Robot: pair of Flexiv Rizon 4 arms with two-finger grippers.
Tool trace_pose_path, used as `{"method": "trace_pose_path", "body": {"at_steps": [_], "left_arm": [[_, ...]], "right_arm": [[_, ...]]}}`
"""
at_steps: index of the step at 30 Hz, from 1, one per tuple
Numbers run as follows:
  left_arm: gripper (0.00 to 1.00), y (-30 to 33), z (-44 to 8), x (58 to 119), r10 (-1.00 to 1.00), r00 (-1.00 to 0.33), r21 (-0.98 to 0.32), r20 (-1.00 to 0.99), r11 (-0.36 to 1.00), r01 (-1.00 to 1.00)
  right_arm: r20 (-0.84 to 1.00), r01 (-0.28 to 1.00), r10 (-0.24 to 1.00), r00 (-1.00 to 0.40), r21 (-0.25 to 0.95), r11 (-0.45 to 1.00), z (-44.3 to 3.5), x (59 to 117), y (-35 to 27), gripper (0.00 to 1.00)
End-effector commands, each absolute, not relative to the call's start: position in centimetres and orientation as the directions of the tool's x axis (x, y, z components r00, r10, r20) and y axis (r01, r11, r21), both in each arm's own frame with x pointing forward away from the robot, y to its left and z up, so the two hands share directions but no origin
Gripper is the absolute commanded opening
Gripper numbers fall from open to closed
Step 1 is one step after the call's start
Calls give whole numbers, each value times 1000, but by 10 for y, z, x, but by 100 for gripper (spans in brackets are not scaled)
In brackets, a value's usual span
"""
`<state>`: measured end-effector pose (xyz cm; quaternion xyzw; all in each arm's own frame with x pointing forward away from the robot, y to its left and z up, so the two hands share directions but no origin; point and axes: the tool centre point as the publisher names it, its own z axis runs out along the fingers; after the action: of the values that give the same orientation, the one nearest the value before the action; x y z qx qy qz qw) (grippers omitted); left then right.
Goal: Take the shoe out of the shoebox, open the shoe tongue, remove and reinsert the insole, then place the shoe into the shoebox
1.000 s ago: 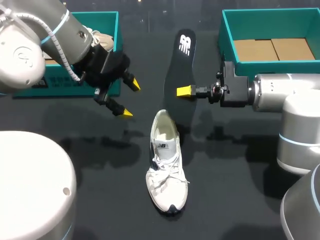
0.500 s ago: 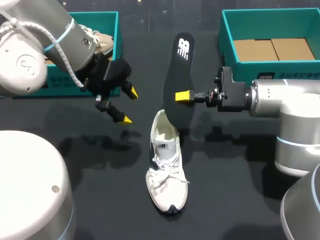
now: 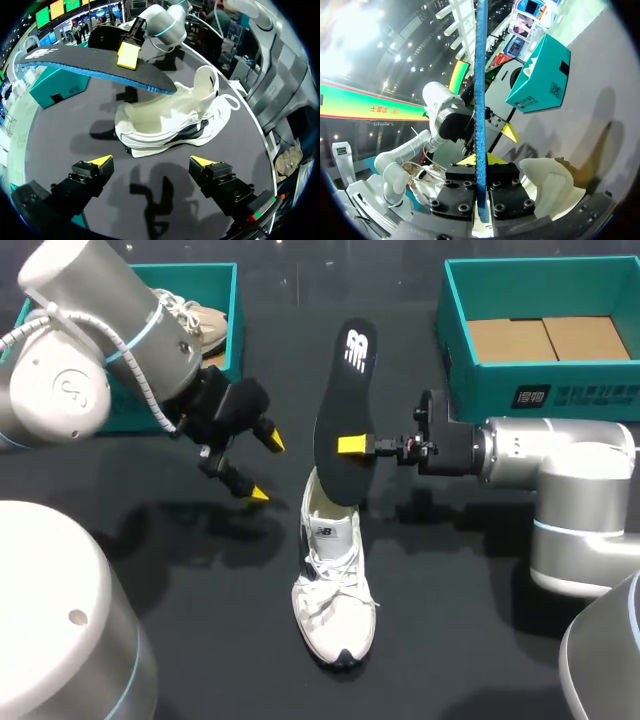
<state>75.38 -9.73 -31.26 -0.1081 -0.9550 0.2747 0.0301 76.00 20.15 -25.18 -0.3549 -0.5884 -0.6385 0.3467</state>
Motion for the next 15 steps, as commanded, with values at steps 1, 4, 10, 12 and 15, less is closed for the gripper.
{"method": "trace_pose_path", "body": {"at_steps": [1,4,10,12,15], "left_arm": [[100,-113,-333,744,217,-976,-513,-30,834,201],[100,-112,-337,741,204,-977,-532,-53,823,201],[100,-112,-339,739,185,-980,-529,-73,826,196],[100,-112,-339,739,185,-980,-529,-73,826,196],[100,-112,-339,739,185,-980,-529,-73,826,196]], "right_arm": [[845,843,-15,-535,533,-68,-253,761,211,0],[828,826,-5,-561,560,-66,-254,761,217,0],[797,794,21,-604,604,-66,-257,761,222,0],[797,794,21,-604,604,-66,-257,761,222,0],[797,794,21,-604,604,-66,-257,761,222,0]]}}
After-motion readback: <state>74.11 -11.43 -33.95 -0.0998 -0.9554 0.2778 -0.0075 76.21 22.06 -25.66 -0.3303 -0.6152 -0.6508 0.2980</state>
